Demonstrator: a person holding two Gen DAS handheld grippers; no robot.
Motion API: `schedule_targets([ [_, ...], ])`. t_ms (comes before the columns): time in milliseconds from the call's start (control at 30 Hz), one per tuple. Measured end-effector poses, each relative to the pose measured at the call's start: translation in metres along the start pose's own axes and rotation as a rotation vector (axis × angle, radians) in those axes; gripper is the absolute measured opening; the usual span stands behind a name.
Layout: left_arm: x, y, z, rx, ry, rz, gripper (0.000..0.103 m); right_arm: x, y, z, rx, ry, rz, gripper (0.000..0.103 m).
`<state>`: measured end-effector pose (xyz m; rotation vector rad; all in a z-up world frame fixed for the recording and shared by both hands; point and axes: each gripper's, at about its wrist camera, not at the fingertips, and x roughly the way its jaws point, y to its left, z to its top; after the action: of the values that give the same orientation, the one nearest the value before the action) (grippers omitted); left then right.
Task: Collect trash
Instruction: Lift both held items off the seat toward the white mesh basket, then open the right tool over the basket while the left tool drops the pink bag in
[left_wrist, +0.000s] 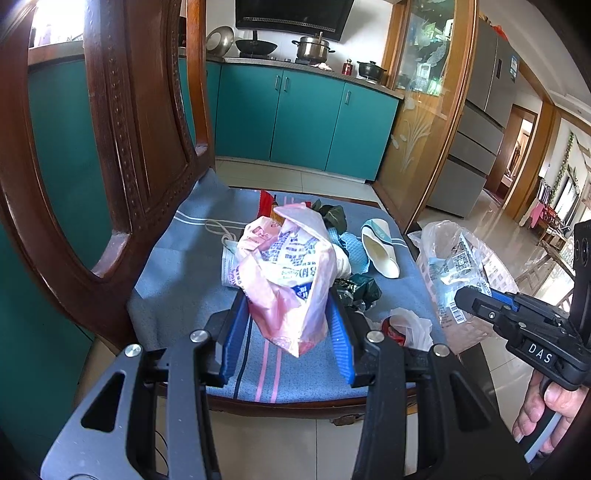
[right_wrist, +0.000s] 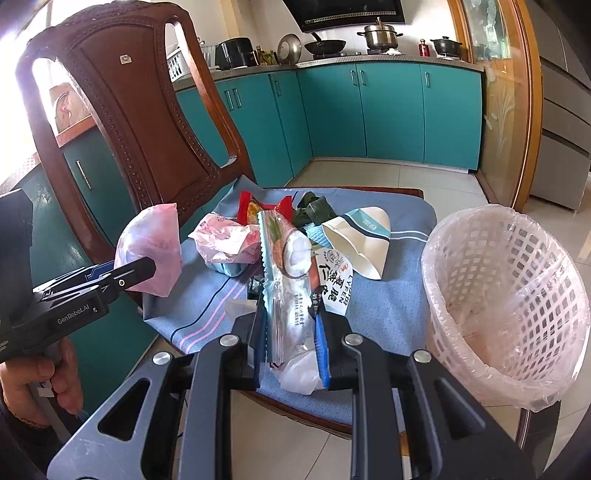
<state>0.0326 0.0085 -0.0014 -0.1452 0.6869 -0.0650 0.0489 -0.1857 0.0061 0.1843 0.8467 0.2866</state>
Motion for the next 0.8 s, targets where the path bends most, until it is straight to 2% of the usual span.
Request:
schedule_targets([
  [400, 0.0, -0.001, 0.0, 0.005, 0.001, -0.001, 0.043, 0.002, -0.001, -0.002, -0.004, 0.007, -0.002, 0.023],
  [567, 0.0, -0.001, 0.0, 0.006, 0.003, -0.003, 0.043, -0.004, -0.012, 0.003, 0.015, -0.03, -0.034, 0.023],
  [633, 0.0, -0.002, 0.0, 0.011, 0.007, -0.007, 0.043, -0.01, -0.032, 0.007, 0.049, -0.058, -0.083, 0.023],
  [700, 0.001, -0.003, 0.0, 0.017, 0.012, -0.011, 0.043, -0.015, -0.064, 0.011, 0.085, -0.092, -0.239, 0.024],
  [800, 0.002, -0.005, 0.0, 0.022, 0.014, -0.017, 0.043, -0.02, -0.109, 0.012, 0.188, -0.106, -0.363, 0.028],
])
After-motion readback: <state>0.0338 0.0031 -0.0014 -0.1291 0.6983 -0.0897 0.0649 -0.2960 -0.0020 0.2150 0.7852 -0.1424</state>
